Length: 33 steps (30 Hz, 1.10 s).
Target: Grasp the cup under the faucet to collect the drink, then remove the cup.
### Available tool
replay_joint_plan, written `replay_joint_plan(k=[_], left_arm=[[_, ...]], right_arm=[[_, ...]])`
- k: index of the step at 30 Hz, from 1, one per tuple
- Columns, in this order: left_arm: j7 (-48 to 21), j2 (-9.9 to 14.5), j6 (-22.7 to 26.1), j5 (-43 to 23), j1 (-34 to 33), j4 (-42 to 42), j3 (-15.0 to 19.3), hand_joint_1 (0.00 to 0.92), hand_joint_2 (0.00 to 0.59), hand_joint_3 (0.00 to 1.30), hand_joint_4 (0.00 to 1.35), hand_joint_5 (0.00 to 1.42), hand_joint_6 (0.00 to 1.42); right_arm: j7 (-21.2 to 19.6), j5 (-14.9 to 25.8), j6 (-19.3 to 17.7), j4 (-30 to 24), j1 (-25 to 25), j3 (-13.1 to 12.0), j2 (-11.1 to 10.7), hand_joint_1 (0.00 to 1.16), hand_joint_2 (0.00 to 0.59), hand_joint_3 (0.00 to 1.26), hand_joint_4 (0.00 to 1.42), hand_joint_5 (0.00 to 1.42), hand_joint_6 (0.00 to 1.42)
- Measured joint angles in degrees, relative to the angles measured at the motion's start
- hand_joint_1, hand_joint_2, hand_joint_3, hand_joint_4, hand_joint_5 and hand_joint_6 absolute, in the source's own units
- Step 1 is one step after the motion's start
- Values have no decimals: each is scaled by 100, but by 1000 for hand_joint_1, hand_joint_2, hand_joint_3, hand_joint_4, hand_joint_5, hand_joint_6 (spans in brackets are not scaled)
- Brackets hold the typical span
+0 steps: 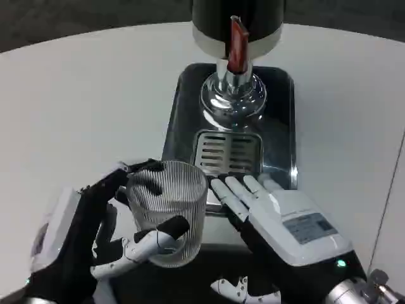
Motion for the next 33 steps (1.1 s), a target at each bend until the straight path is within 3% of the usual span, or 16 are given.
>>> replay_joint_plan(k=[23, 33], left_arm=[[0, 0, -3, 0, 0, 51, 17, 524, 317, 923, 1106, 1103, 1414], [48, -15, -29, 47, -347, 383, -59, 524, 317, 923, 1106, 1114, 1414]], right_arm=[[0, -10, 3, 0, -2, -32, 144, 484, 318, 0, 0, 0, 0], [0, -29, 110, -2, 19, -154, 139, 482, 315, 0, 0, 0, 0]])
